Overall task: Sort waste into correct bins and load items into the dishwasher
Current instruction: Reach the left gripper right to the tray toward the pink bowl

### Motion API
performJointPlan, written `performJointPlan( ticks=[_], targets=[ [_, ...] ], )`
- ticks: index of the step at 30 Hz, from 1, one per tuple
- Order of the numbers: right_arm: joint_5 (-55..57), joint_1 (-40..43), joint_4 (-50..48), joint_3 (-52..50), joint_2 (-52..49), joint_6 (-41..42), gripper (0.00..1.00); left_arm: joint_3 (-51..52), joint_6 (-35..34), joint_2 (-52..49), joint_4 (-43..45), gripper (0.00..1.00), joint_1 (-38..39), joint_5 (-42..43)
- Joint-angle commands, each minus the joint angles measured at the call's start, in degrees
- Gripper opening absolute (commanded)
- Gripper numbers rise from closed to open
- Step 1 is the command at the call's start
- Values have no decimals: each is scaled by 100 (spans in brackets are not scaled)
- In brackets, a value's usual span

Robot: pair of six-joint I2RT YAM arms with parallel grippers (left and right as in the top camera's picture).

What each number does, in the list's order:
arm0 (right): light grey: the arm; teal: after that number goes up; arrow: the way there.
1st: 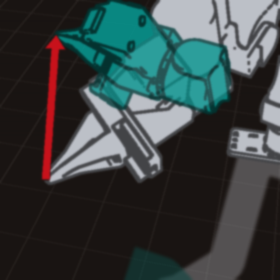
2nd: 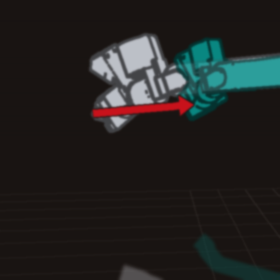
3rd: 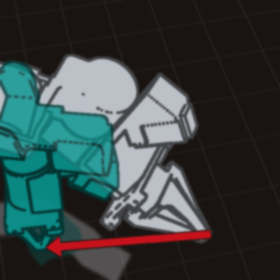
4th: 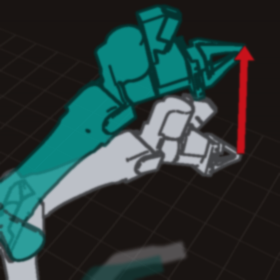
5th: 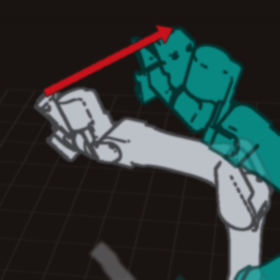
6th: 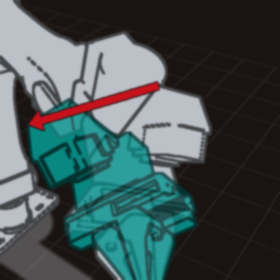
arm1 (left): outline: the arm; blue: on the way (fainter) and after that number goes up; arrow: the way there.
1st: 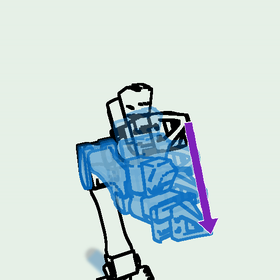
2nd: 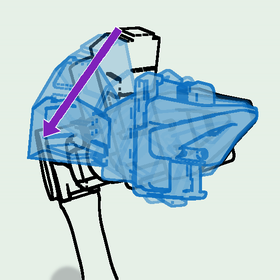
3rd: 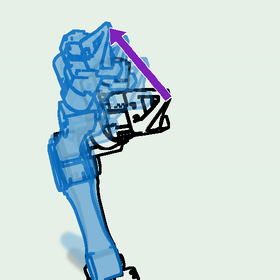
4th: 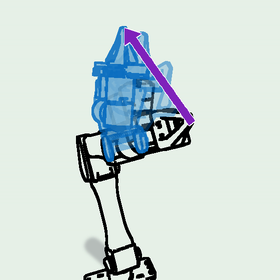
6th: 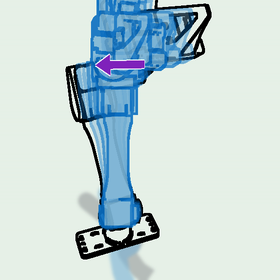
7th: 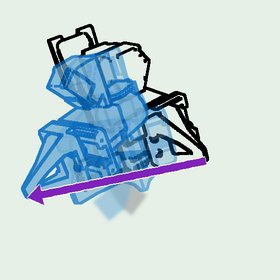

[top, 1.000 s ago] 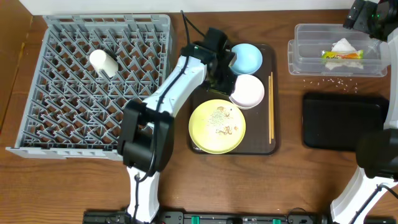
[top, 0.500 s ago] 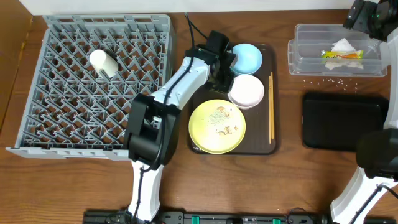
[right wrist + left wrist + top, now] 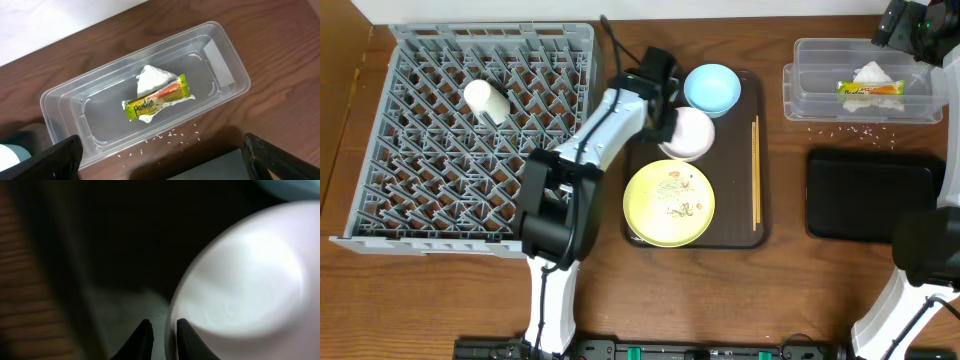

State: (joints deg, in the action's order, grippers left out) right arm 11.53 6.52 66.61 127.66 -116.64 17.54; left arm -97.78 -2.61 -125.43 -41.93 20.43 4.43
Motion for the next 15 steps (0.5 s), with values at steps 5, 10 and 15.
performJointPlan(
  ticks=[5, 10, 15],
  targets=[
    [22, 17, 4, -22, -7, -42, 99, -76, -46, 501, 2, 25, -540, -463],
    [22, 17, 4, -22, -7, -42, 99, -76, -46, 881, -22, 63, -734, -468],
    [22, 17, 4, -22, -7, -42, 99, -76, 17, 1207, -85, 64, -706, -61]
  ],
)
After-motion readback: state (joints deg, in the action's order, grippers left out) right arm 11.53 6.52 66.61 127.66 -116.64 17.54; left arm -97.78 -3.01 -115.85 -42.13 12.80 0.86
